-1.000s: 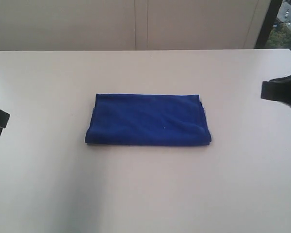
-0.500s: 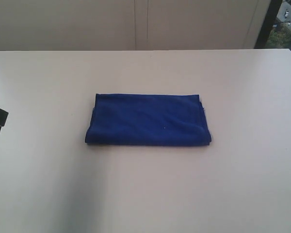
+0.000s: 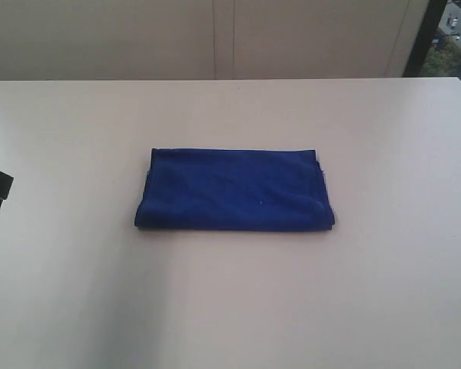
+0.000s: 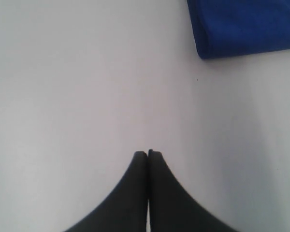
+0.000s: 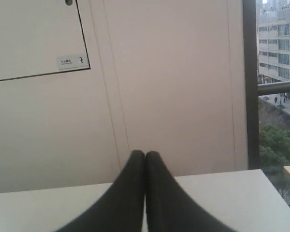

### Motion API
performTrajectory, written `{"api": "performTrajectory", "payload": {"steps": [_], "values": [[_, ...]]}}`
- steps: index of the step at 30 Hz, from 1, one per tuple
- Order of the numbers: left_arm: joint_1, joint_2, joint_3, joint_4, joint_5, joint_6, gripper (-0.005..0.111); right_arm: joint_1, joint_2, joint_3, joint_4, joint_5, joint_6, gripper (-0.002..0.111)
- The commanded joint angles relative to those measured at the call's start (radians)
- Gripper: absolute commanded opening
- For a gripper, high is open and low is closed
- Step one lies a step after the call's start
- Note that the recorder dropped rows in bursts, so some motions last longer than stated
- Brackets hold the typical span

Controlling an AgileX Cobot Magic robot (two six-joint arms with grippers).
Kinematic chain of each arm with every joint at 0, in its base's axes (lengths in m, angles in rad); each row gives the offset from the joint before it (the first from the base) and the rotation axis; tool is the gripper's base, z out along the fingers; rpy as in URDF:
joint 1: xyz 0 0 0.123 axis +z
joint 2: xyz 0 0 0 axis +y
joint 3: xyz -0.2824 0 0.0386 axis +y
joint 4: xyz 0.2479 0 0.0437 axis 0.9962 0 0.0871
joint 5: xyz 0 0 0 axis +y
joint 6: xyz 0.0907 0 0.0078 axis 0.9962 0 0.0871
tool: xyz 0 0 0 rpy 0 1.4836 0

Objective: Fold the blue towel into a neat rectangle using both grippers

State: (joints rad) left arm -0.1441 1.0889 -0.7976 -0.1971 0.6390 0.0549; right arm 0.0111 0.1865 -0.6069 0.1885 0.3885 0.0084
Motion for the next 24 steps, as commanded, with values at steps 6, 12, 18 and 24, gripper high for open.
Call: {"api": "performTrajectory", "payload": {"steps": [6,12,18,24], "values": [[0.002,-0.008,0.010,-0.012,0.008,-0.003,0.000,-0.009,-0.039,0.002,-0.183,0.013,-0.008,0.000],[0.002,-0.008,0.010,-0.012,0.008,-0.003,0.000,-0.009,-0.120,0.203,-0.195,0.006,-0.008,0.000],[0.002,-0.008,0.010,-0.012,0.008,-0.003,0.000,-0.009,-0.187,0.479,-0.189,0.010,-0.008,0.000],[0.002,-0.008,0.010,-0.012,0.008,-0.003,0.000,-0.009,-0.187,0.564,-0.189,0.003,-0.008,0.000]]}}
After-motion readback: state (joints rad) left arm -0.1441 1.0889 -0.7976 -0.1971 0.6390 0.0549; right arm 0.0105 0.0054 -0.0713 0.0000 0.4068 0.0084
